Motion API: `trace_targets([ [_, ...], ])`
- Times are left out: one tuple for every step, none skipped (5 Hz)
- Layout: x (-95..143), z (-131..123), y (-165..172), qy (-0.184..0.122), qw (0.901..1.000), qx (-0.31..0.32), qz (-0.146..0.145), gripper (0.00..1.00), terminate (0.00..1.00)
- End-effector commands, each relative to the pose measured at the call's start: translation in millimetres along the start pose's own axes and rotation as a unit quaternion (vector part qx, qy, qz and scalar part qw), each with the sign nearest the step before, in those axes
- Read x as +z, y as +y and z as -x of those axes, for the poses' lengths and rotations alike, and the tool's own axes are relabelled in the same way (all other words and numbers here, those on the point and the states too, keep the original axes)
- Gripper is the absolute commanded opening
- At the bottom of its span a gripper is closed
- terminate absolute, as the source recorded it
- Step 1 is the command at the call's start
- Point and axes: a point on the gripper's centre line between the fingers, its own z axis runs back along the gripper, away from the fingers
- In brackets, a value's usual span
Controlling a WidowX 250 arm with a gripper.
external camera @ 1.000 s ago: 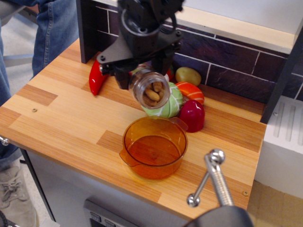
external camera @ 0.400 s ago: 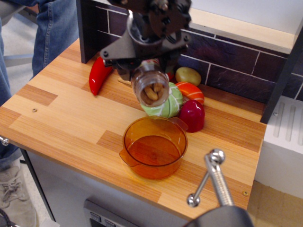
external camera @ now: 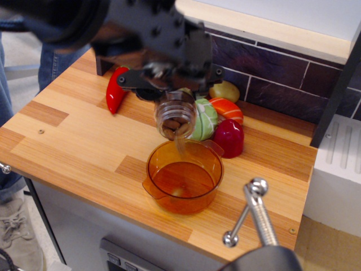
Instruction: Pour almonds in pot
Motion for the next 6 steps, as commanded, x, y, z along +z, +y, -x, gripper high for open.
trace_targets([
  [5.8,-25.4,-9.0,-0.076,0.9953,-0.009,0.060,0.00,0.00],
  [5.5,-26.2,-10.5,-0.099,0.9921,-0.018,0.075,0.00,0.00],
  [6.4,-27.1,-11.5,-0.106,0.9904,-0.019,0.087,0.00,0.00],
  [8.6,-26.9,-11.8,-0.116,0.9881,-0.027,0.097,0.00,0.00],
  [8.8,-29.3,-9.9,-0.125,0.9857,-0.035,0.107,0.00,0.00],
  [7.1,-29.1,-8.0,-0.135,0.9838,-0.034,0.112,0.00,0.00],
])
